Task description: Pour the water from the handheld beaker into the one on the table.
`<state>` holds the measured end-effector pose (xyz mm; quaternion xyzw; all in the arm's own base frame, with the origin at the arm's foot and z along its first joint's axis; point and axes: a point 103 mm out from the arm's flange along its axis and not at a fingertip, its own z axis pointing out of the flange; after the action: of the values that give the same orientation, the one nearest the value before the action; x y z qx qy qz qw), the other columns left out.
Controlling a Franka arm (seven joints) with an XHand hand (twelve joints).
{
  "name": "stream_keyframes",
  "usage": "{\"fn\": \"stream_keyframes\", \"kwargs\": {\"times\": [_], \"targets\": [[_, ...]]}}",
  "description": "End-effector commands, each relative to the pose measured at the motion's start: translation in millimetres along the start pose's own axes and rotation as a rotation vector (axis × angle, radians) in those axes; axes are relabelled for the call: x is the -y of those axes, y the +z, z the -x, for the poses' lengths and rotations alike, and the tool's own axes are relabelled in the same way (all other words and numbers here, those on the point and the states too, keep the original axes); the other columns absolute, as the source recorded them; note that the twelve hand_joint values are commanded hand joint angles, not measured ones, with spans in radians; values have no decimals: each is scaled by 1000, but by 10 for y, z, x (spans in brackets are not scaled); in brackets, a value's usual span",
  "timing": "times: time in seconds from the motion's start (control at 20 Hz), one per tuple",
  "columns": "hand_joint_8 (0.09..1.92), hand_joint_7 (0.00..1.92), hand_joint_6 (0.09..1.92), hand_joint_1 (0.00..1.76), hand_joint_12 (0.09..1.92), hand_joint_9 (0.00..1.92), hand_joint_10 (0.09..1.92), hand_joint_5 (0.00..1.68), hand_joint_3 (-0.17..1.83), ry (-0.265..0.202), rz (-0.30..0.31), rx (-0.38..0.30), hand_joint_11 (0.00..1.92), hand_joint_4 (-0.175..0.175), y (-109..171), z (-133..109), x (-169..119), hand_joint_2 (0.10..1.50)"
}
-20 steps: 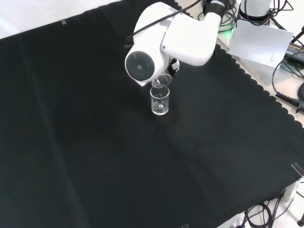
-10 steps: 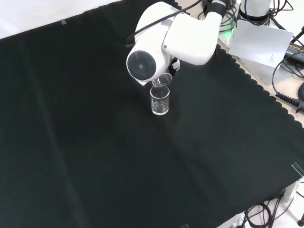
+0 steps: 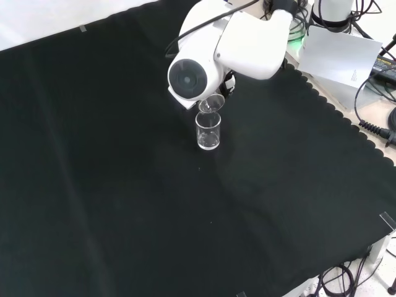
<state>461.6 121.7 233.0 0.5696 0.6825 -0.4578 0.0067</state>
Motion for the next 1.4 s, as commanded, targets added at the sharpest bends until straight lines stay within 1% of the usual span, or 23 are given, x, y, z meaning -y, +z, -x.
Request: {"fn": "stream_keyframes", "kwargs": {"times": [0.05,0.25,0.5,0.6,0.7,0.75,0.85,1.0,1.15,1.25,1.3,1.35,1.4], "targets": [[1185,1113,1208,1284,961,1450,1040,1048,1016,-18,65,-53,1084,-175,54,62,41,577],[1185,1112,1208,1284,961,1450,1040,1048,1016,-57,126,-109,1084,-175,109,100,56,577],[1185,1112,1208,1284,961,1450,1040,1048,1015,-84,188,-168,1084,-175,180,145,34,577],[1185,1112,1208,1284,960,1450,1040,1048,1015,-88,215,-195,1085,-175,204,170,25,577],[1185,1112,1208,1284,960,1450,1039,1048,1015,-99,270,-258,1085,-175,278,268,17,577],[1185,1112,1208,1284,960,1450,1039,1048,1015,-103,322,-299,1085,-175,324,317,22,577],[1185,1112,1208,1284,960,1450,1039,1048,1015,-114,374,-342,1085,-175,363,360,20,577],[1185,1112,1208,1284,959,1450,1039,1048,1015,-140,418,-386,1085,-175,411,416,-7,578],[1185,1111,1207,1284,958,1445,1036,1047,1012,-176,475,-472,1084,-175,494,514,-75,579],[1181,1109,1204,1284,953,1442,1032,1045,1000,-181,512,-498,1082,-175,525,547,-101,585],[1180,1108,1203,1283,952,1440,1030,1045,996,-191,531,-512,1081,-175,546,569,-114,587],[1179,1107,1202,1283,950,1437,1028,1044,993,-208,547,-536,1080,-175,564,590,-134,589],[1176,1106,1198,1283,946,1434,1025,1044,985,-233,565,-594,1080,-175,597,663,-154,593]]}}
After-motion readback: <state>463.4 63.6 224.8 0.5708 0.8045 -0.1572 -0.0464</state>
